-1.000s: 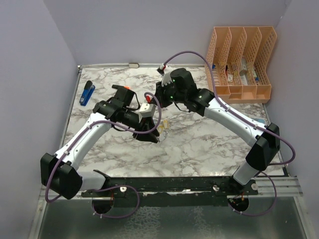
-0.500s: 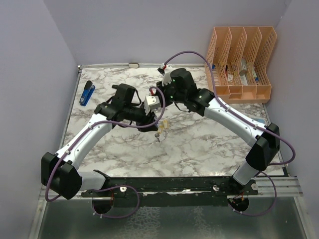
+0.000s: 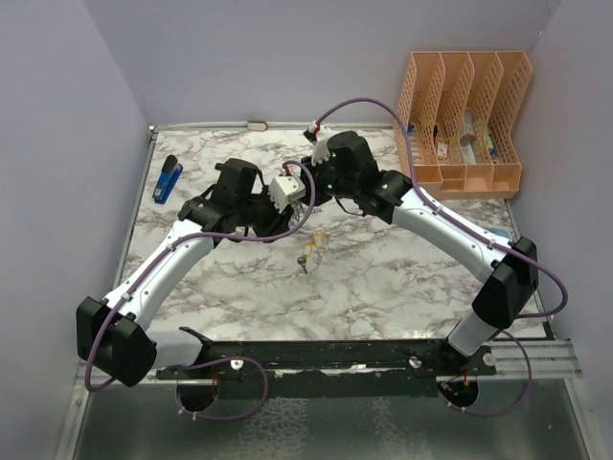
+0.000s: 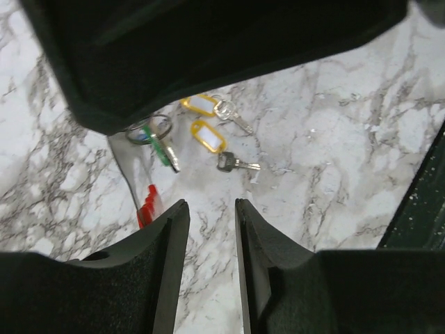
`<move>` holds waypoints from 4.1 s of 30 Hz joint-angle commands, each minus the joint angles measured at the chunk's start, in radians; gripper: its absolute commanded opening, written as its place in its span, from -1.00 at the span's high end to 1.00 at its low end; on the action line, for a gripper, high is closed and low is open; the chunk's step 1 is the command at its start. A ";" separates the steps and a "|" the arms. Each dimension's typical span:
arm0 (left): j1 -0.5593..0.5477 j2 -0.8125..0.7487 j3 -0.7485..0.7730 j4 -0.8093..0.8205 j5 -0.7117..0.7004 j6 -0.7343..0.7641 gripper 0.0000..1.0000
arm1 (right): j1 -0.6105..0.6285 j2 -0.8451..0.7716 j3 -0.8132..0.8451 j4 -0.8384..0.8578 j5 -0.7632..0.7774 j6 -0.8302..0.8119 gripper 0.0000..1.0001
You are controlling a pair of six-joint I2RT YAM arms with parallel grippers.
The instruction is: Put the keys on the keyring
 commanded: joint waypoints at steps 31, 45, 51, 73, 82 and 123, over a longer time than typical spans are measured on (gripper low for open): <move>0.049 -0.012 -0.055 0.212 0.052 -0.022 0.26 | -0.004 -0.075 -0.071 0.111 -0.059 0.107 0.98; 0.062 -0.014 -0.043 0.258 0.073 -0.065 0.26 | -0.004 -0.081 -0.078 0.129 -0.058 0.124 0.98; 0.071 -0.020 -0.035 0.249 0.193 -0.070 0.26 | -0.004 -0.074 -0.080 0.138 -0.058 0.125 0.98; 0.138 -0.023 -0.068 0.304 0.263 -0.060 0.89 | -0.004 -0.094 -0.095 0.137 -0.063 0.120 0.98; 0.148 -0.033 -0.054 0.263 0.294 -0.023 1.00 | -0.005 -0.091 -0.103 0.135 -0.062 0.115 0.98; 0.165 -0.007 0.182 -0.033 0.226 0.322 1.00 | -0.020 -0.159 -0.255 0.165 -0.274 0.004 0.98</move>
